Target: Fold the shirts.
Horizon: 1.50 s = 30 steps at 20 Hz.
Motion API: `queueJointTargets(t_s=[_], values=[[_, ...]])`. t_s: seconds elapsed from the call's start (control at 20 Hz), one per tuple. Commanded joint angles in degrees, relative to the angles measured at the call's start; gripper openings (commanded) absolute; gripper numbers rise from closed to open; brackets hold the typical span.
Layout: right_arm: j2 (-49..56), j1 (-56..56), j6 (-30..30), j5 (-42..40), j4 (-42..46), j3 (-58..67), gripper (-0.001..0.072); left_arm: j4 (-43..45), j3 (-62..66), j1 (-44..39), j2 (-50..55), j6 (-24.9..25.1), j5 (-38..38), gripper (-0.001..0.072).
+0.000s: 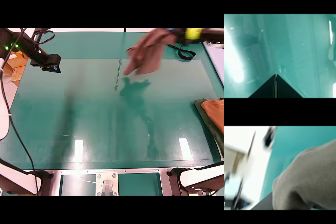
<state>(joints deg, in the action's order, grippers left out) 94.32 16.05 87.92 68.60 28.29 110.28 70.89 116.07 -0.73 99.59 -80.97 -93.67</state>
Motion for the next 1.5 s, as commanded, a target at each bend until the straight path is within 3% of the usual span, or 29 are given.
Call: queueJointTargets(t_s=[0.0, 0.3, 0.5, 0.6, 0.85, 1.1, 1.4, 1.45], values=[[-2.67, 15.91, 7.69, 1.14, 7.76, 1.07, 0.0018, -2.97, -0.02, 0.0, 0.02, 0.02, -1.88, 0.0025], [-2.67, 34.14, 5.95, 2.73, 15.32, 1.01, 0.0018, -3.96, -0.02, 0.0, 0.02, 0.0, -1.77, 0.0025], [-2.71, 43.15, 7.5, 14.03, 18.53, 1.01, 0.0019, -5.18, -0.02, 0.02, 0.02, 0.0, -3.37, 0.0025], [-3.41, 45.53, 10.12, 21.99, 25.79, 0.98, 0.0018, -5.27, -0.02, 0.02, 0.02, 0.0, -4.55, 0.0025], [-6.01, 46.29, 13.97, 36.15, 55.91, 0.87, 0.0018, -5.42, -0.02, 0.02, 0.02, 0.0, -6.01, 0.0025], [-7.17, 46.29, 14.99, 36.87, 67.8, -4.09, 0.0019, -6.05, -0.02, 0.0, 0.02, 0.0, -6.05, 0.0025], [-7.15, 46.29, 15.21, 32.72, 78.75, -24.52, 0.002, -10.1, -0.02, -0.04, 0.02, 0.04, -6.25, 0.0025], [-7.06, 46.31, 15.21, 30.86, 79.21, -27.61, 0.0128, -10.19, -0.02, -0.04, 0.02, 0.04, -6.12, 0.0025]])
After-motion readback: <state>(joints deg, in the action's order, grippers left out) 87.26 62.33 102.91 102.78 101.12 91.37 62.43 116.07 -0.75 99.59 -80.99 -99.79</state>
